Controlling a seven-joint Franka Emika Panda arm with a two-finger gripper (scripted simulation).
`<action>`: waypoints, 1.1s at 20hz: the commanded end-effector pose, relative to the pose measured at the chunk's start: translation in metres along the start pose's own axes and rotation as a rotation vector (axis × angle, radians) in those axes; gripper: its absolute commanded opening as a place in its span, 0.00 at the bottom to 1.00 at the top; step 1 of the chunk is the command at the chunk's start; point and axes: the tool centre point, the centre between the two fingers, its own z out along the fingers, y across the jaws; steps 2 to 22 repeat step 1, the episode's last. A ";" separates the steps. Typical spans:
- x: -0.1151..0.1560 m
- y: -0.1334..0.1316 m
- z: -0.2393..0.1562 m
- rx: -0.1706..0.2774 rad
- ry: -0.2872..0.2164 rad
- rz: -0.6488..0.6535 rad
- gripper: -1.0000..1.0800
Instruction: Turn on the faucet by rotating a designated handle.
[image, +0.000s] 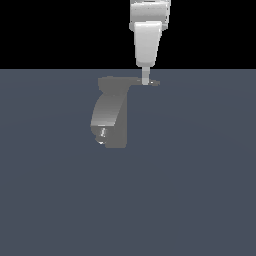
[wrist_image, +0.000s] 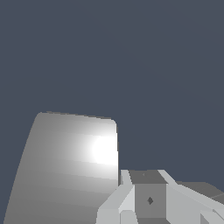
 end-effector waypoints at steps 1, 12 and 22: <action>0.021 0.000 0.010 -0.022 0.002 0.027 0.00; 0.021 0.000 0.010 -0.022 0.002 0.027 0.00; 0.021 0.000 0.010 -0.022 0.002 0.027 0.00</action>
